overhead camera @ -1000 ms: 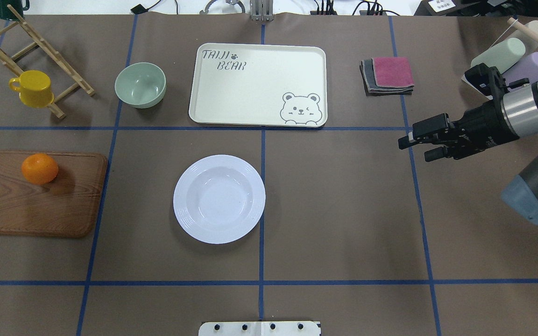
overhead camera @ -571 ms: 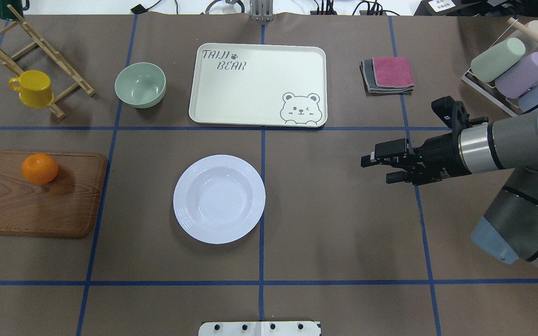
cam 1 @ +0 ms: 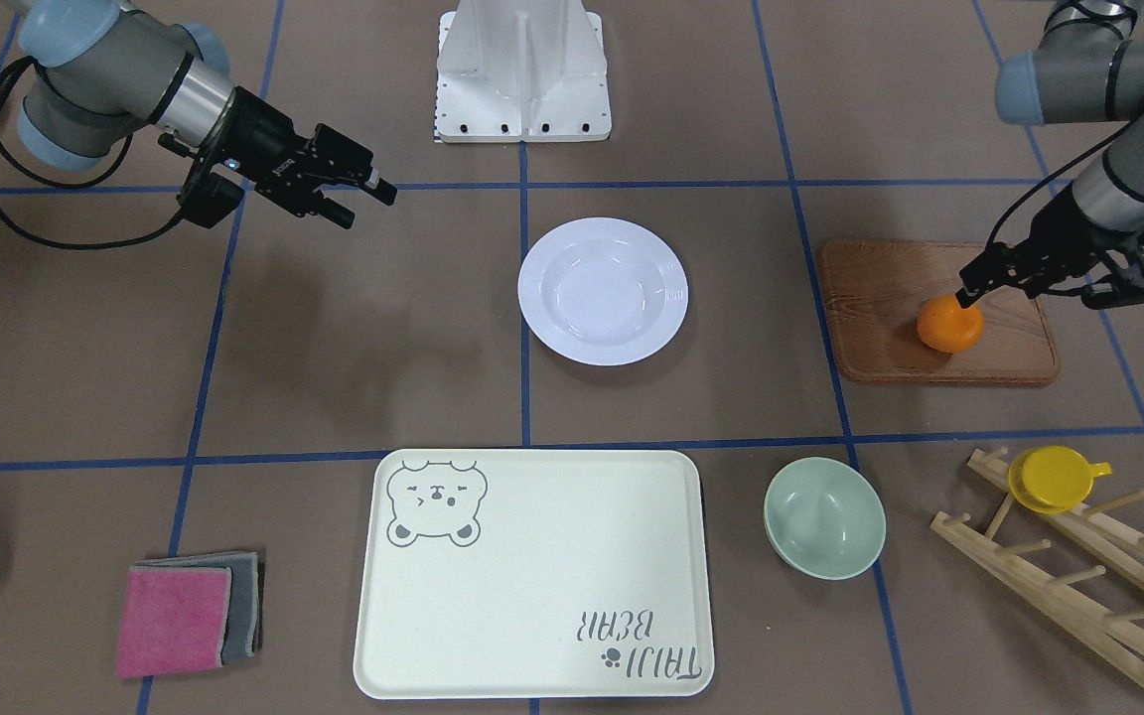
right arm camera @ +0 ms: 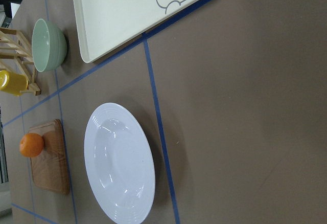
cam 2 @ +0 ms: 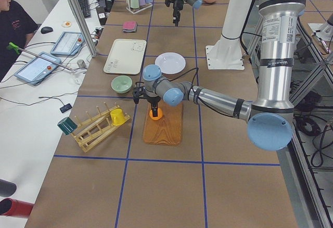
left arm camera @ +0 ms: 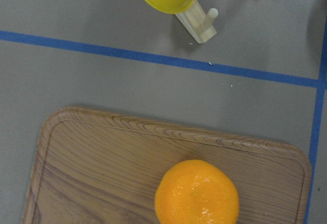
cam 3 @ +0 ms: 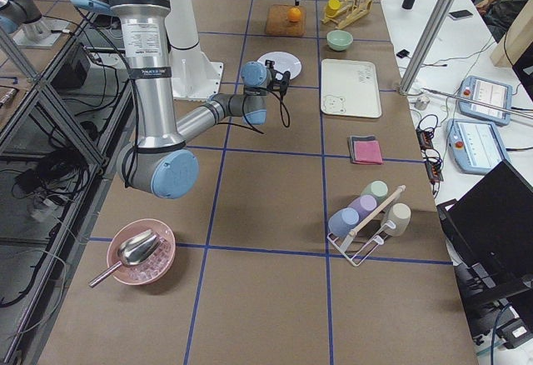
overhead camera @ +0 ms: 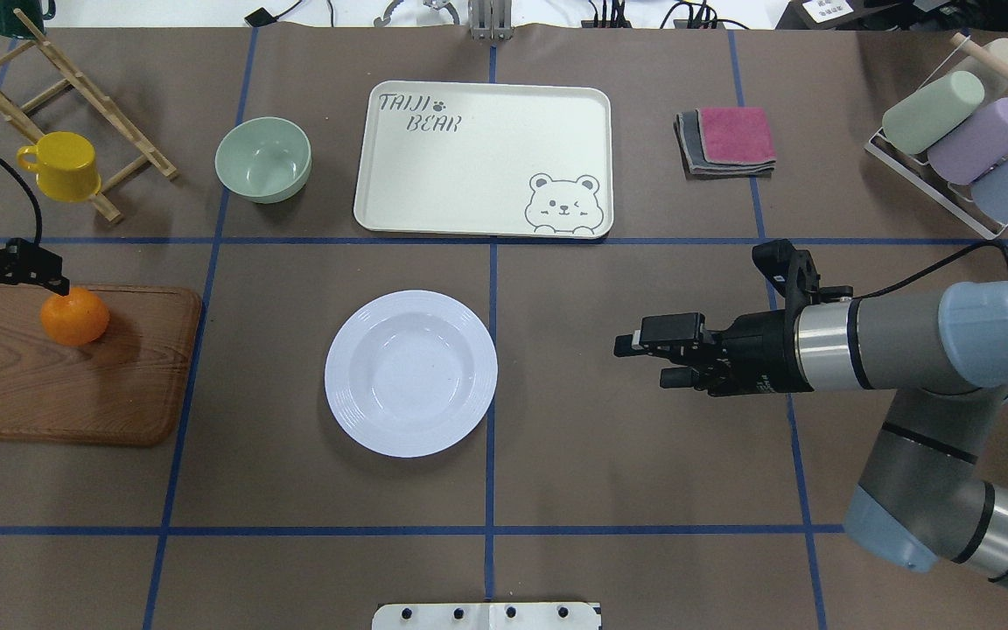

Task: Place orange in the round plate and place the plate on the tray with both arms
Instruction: 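Close the left gripper on the orange on the wooden board and lift it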

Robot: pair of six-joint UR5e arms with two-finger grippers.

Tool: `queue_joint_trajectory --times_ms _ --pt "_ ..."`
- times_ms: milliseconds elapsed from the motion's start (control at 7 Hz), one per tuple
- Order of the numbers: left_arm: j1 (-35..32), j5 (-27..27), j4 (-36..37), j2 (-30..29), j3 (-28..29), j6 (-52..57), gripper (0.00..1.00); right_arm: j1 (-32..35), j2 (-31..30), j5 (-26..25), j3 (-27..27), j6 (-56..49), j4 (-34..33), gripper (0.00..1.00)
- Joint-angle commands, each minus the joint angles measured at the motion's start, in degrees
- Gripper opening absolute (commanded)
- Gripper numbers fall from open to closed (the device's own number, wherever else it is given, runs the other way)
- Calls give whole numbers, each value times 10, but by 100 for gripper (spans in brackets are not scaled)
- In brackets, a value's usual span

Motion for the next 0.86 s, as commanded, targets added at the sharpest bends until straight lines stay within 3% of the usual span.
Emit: queue_joint_trajectory --times_ms 0,714 --pt "32 21 -2 -12 7 -26 100 -12 6 -14 3 3 0 98" --pt "34 21 -7 -14 37 -22 99 -47 47 -60 -4 8 -18 98"
